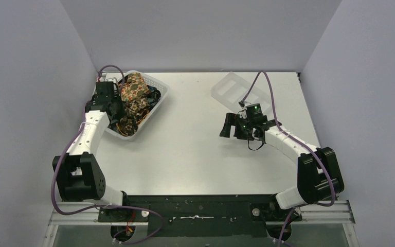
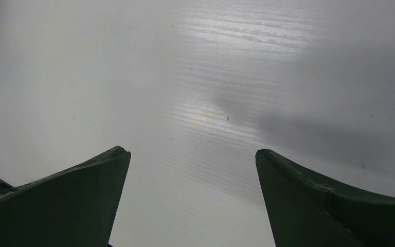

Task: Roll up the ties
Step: Pick up the tie from the bin, then place the tie at the center of the board, then flatten out the tie at the center of the board.

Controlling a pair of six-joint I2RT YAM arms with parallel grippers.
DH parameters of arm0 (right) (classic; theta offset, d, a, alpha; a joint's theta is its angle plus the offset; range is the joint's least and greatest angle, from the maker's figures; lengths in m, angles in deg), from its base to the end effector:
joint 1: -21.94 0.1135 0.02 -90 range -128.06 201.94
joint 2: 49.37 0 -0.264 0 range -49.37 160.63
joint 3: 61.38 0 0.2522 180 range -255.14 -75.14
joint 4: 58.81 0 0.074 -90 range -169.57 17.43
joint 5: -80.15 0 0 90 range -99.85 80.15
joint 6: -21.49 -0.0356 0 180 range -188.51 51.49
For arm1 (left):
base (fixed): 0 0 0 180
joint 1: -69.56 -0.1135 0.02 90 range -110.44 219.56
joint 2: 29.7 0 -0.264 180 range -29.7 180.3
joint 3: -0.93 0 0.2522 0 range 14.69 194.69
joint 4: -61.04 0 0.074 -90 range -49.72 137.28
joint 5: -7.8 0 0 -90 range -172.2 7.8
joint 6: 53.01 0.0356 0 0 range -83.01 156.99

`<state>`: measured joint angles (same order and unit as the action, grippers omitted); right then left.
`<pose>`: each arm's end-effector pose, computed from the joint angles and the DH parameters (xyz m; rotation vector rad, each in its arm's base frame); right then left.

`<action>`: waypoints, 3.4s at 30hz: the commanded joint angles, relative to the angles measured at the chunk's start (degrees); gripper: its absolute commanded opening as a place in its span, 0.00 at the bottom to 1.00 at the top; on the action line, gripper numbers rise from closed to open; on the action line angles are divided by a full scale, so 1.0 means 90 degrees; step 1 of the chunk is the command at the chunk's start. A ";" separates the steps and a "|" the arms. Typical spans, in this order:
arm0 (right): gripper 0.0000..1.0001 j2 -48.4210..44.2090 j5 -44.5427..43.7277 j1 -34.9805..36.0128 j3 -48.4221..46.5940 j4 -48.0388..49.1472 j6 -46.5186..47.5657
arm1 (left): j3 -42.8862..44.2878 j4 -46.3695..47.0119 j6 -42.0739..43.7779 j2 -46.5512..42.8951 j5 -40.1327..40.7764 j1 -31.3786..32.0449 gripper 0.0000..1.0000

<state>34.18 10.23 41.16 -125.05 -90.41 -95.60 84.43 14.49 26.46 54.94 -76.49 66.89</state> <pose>0.2740 0.1085 0.2060 0.0176 2.5570 0.7661 0.3206 0.0185 0.2904 -0.3216 2.3768 0.0557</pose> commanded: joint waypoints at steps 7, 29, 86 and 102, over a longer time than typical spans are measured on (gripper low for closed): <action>1.00 -0.0609 -0.0221 0.0027 0.0041 0.0139 -0.0152 | 0.1592 0.0031 -0.0108 -0.1069 -0.2823 0.0855 0.00; 1.00 -0.1735 -0.0995 -0.0827 0.0134 -0.0273 0.0204 | -0.0613 0.1164 -0.1113 -0.0221 -0.1499 0.4728 0.84; 0.08 0.0649 -0.2143 0.4608 -0.1063 0.0666 0.1609 | -0.3313 0.0775 -0.2611 -0.3020 0.0646 0.2474 0.97; 0.10 -0.2588 -0.0177 -0.0981 0.1275 0.0238 -0.0732 | -0.2588 0.1907 -0.1692 -0.0819 -0.0215 0.0620 0.97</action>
<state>13.50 2.07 39.61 -117.84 -83.68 -96.19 56.71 26.11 8.50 44.43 -77.19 75.67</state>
